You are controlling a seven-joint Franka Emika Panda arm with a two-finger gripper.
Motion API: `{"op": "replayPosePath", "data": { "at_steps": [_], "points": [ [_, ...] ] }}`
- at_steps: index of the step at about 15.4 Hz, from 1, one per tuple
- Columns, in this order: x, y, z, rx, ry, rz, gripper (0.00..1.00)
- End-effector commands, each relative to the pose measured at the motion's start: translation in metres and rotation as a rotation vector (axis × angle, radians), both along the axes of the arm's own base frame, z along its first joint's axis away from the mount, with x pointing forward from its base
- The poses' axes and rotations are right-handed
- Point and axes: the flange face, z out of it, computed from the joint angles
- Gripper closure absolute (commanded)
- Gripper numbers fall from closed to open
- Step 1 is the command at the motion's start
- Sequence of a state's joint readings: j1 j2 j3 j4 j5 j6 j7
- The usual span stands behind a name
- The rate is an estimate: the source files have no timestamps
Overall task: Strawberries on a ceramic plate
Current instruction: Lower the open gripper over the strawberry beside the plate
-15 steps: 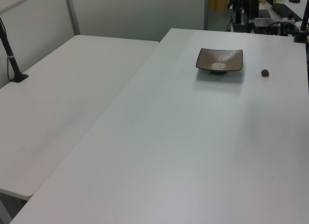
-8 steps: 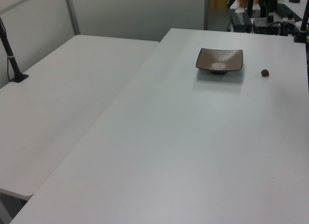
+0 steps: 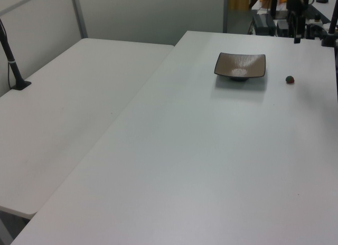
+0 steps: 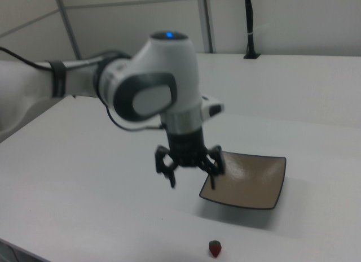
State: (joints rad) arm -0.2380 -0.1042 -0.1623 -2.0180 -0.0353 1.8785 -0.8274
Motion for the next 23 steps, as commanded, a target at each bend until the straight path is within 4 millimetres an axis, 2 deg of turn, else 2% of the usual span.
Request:
{"op": "replayPosePath", "data": {
  "at_steps": [1, 7, 11, 15, 17, 19, 20, 23],
  "points": [
    [-0.011, -0.028, -0.048, -0.039, -0.021, 0.065, 0.00],
    [-0.009, -0.046, -0.126, -0.080, 0.046, 0.120, 0.00],
    [-0.014, -0.040, -0.170, -0.103, 0.028, 0.149, 0.00],
    [-0.013, -0.038, -0.191, -0.096, 0.056, 0.158, 0.03],
    [-0.013, -0.037, -0.192, -0.095, 0.057, 0.162, 0.12],
    [-0.011, -0.034, -0.191, -0.096, 0.055, 0.166, 0.30],
    [-0.010, -0.033, -0.191, -0.095, 0.056, 0.169, 0.44],
    [-0.007, -0.029, -0.186, -0.097, 0.047, 0.176, 0.45]
  ]
}}
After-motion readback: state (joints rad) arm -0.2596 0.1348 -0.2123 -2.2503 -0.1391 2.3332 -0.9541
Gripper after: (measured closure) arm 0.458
